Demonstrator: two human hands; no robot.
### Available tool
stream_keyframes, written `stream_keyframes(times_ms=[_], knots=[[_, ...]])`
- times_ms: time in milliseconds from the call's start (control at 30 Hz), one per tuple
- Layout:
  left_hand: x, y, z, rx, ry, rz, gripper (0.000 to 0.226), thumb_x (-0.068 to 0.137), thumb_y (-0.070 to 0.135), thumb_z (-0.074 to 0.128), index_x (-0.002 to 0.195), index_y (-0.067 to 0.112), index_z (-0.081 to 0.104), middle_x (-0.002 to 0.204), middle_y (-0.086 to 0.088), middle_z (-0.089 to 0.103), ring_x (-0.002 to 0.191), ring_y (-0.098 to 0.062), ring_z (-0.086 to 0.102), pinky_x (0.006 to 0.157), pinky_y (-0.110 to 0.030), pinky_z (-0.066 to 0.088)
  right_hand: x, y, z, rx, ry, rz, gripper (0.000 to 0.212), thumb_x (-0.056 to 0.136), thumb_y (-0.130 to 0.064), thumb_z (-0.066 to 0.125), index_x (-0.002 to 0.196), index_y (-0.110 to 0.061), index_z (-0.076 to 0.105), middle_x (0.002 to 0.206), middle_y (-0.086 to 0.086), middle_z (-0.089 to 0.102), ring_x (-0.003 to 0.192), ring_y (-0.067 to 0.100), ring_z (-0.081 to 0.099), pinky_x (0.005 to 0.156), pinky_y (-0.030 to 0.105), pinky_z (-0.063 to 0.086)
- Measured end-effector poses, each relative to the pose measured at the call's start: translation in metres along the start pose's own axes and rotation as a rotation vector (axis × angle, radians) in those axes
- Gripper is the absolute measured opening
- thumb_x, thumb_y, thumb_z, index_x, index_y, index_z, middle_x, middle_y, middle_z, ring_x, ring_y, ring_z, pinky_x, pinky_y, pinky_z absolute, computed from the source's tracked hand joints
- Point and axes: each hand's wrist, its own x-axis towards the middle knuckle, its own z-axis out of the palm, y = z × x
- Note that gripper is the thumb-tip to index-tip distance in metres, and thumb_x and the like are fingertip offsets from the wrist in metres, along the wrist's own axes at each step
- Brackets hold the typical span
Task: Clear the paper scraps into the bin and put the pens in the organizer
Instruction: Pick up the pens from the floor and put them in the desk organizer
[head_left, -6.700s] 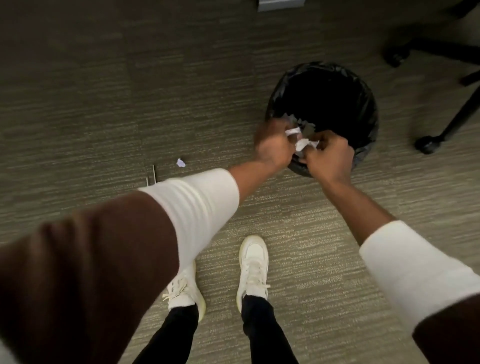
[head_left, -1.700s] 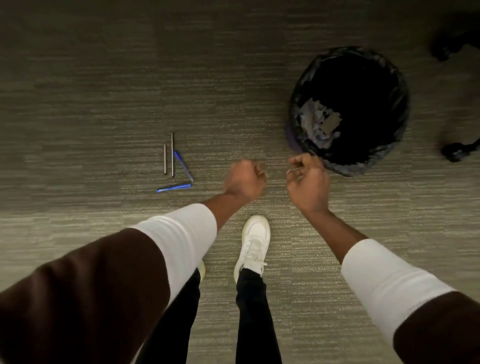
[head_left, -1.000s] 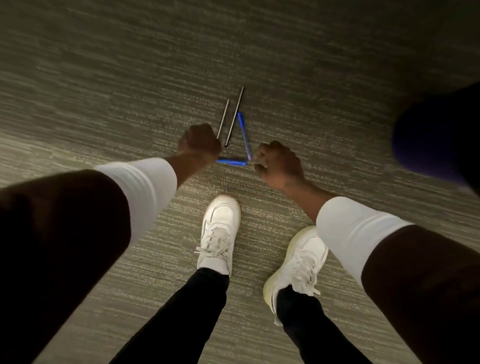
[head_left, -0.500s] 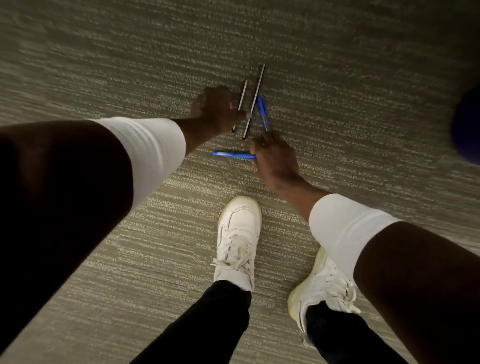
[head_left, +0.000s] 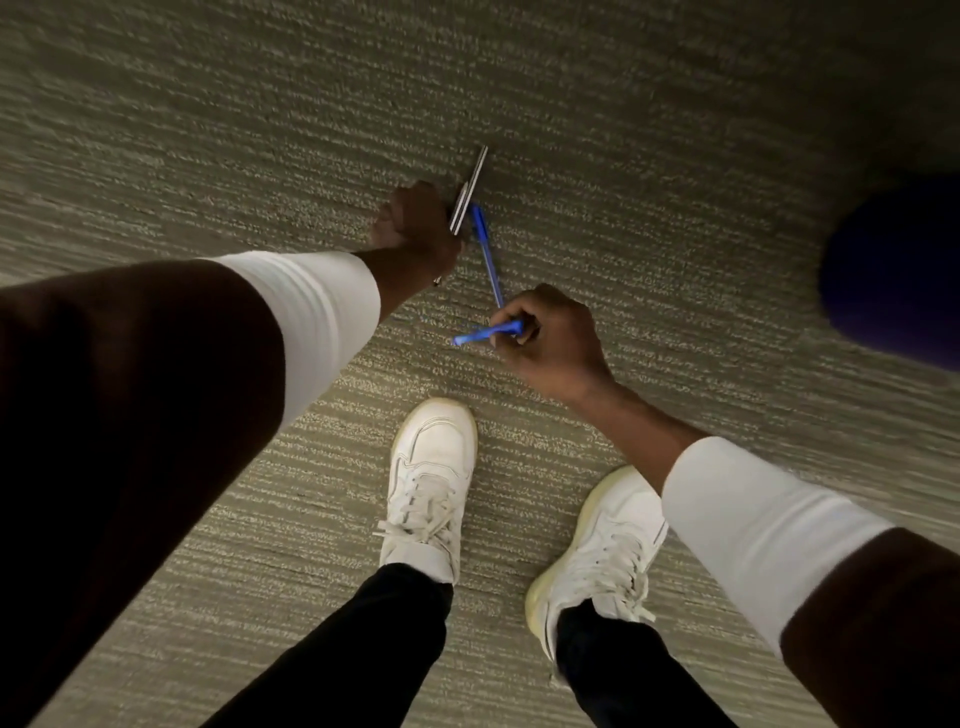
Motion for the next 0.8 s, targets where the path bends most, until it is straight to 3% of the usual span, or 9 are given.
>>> stream_keyframes(times_ms=[100, 200, 267, 300, 400, 500, 600, 700, 800], knots=[[-0.004, 0.005, -0.006, -0.071, 0.002, -0.057, 0.035, 0.077, 0.035, 0.088, 0.099, 0.014, 0.071, 0.112, -0.014, 0.072, 0.103, -0.034, 0.071, 0.07, -0.033, 0.044, 0.002, -0.005, -0.015, 0.299, 0.076, 0.222, 0.013, 0.078, -0.019, 0.09, 0.087, -0.014, 0.081, 0.083, -0.003, 0.078, 0.074, 0.013, 0.075, 0.069, 0.025, 0.059], [-0.007, 0.006, -0.01, -0.093, -0.02, -0.084, 0.04, 0.072, 0.025, 0.092, 0.102, 0.014, 0.07, 0.114, -0.013, 0.072, 0.105, -0.031, 0.072, 0.07, -0.033, 0.048, 0.013, -0.003, -0.023, 0.353, 0.115, 0.253, 0.02, 0.084, -0.025, 0.087, 0.089, -0.009, 0.078, 0.084, -0.003, 0.079, 0.077, 0.006, 0.075, 0.074, 0.025, 0.06], [-0.001, 0.003, -0.007, -0.11, -0.034, -0.096, 0.046, 0.07, 0.028, 0.092, 0.106, 0.012, 0.069, 0.115, -0.011, 0.071, 0.107, -0.029, 0.071, 0.071, -0.032, 0.047, 0.027, 0.001, -0.024, 0.305, 0.144, 0.237, 0.022, 0.09, -0.028, 0.081, 0.09, -0.008, 0.072, 0.084, -0.005, 0.077, 0.076, -0.006, 0.07, 0.072, 0.02, 0.056], [0.001, 0.002, -0.007, -0.127, -0.039, -0.102, 0.046, 0.073, 0.031, 0.091, 0.11, 0.012, 0.07, 0.115, -0.011, 0.072, 0.107, -0.028, 0.071, 0.071, -0.031, 0.047, 0.035, 0.002, -0.023, 0.277, 0.153, 0.237, 0.023, 0.092, -0.032, 0.079, 0.09, -0.011, 0.069, 0.083, -0.005, 0.076, 0.077, -0.004, 0.071, 0.071, 0.024, 0.057], [0.0, -0.002, -0.011, -0.184, -0.043, -0.107, 0.033, 0.077, 0.028, 0.086, 0.102, 0.01, 0.075, 0.106, -0.01, 0.077, 0.097, -0.024, 0.074, 0.064, -0.03, 0.051, 0.057, 0.002, -0.011, 0.141, 0.166, 0.239, 0.031, 0.087, -0.049, 0.075, 0.091, -0.018, 0.068, 0.081, -0.004, 0.078, 0.077, 0.016, 0.076, 0.072, 0.042, 0.06], [-0.004, -0.01, -0.013, -0.231, -0.005, -0.107, 0.025, 0.08, 0.024, 0.083, 0.099, 0.009, 0.076, 0.108, -0.012, 0.076, 0.103, -0.028, 0.073, 0.07, -0.032, 0.051, 0.074, -0.001, 0.005, -0.058, 0.148, 0.226, 0.034, 0.082, -0.054, 0.079, 0.092, -0.022, 0.071, 0.086, -0.002, 0.079, 0.082, 0.022, 0.075, 0.072, 0.039, 0.058], [-0.006, -0.021, -0.016, -0.268, -0.012, -0.064, 0.03, 0.08, 0.026, 0.083, 0.103, 0.008, 0.075, 0.113, -0.013, 0.075, 0.108, -0.031, 0.071, 0.089, -0.041, 0.06, 0.089, -0.005, 0.022, -0.194, 0.074, 0.209, 0.036, 0.082, -0.043, 0.085, 0.106, -0.02, 0.071, 0.105, 0.005, 0.079, 0.097, 0.029, 0.074, 0.08, 0.035, 0.056], [-0.009, -0.036, -0.019, -0.335, -0.01, -0.039, 0.024, 0.068, 0.026, 0.091, 0.079, 0.015, 0.072, 0.09, -0.004, 0.078, 0.09, -0.026, 0.075, 0.079, -0.04, 0.062, 0.098, -0.009, 0.038, -0.257, 0.092, 0.209, 0.042, 0.08, -0.033, 0.088, 0.114, -0.016, 0.068, 0.117, 0.009, 0.074, 0.107, 0.033, 0.07, 0.084, 0.037, 0.053], [-0.011, -0.047, -0.021, -0.432, 0.016, -0.054, 0.036, 0.064, 0.027, 0.094, 0.062, 0.02, 0.058, 0.073, -0.001, 0.073, 0.073, -0.023, 0.072, 0.067, -0.035, 0.061, 0.098, -0.011, 0.044, -0.264, 0.126, 0.217, 0.037, 0.082, -0.025, 0.086, 0.113, -0.015, 0.068, 0.116, 0.01, 0.074, 0.106, 0.034, 0.071, 0.085, 0.039, 0.055]])
